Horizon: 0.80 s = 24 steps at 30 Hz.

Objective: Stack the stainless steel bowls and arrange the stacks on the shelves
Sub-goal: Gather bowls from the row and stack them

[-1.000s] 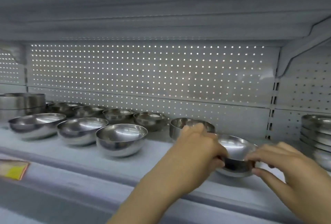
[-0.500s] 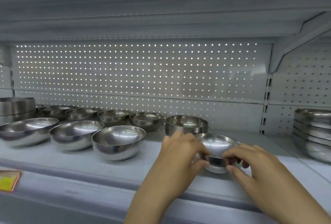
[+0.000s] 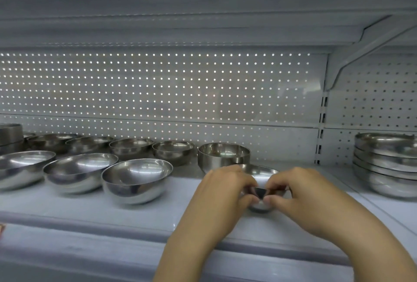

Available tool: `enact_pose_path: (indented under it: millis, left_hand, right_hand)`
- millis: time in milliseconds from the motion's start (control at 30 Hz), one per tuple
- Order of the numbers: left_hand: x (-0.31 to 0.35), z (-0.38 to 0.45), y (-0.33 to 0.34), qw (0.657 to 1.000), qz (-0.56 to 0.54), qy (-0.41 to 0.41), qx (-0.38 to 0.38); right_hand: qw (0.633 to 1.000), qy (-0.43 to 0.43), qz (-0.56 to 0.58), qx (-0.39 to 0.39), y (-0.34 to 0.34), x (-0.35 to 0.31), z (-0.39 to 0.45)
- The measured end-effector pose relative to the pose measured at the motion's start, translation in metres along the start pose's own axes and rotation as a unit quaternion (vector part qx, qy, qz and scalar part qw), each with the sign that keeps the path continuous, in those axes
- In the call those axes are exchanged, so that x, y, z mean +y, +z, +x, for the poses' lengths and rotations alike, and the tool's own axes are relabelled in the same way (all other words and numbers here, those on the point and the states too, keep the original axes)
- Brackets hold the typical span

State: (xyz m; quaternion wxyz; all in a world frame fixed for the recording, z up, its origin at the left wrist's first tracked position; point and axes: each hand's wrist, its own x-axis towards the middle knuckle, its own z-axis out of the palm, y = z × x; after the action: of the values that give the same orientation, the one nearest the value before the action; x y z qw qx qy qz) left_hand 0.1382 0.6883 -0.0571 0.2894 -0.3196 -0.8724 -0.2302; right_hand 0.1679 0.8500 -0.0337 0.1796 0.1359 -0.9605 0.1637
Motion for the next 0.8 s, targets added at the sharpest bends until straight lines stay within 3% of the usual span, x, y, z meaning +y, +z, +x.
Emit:
enact_pose_path:
  millis: [267, 467, 600, 800]
  left_hand:
    - [0.004, 0.005, -0.033, 0.998, 0.019, 0.027, 0.059]
    - [-0.027, -0.003, -0.104, 0.991, 0.084, -0.007, 0.104]
    - [-0.064, -0.017, -0.14, 0.983, 0.139, -0.053, 0.106]
    - [-0.105, -0.046, -0.137, 0.986, 0.129, -0.098, 0.044]
  right_hand:
    - [0.998, -0.027, -0.048, 0.027, -0.029, -0.027, 0.007]
    - [0.982, -0.15, -0.053, 0.1, -0.031, -0.089, 0.045]
    - [0.968, -0.228, -0.047, 0.097, -0.007, -0.128, 0.08]
    - [0.968, -0.244, -0.045, 0.039, 0.041, -0.146, 0.094]
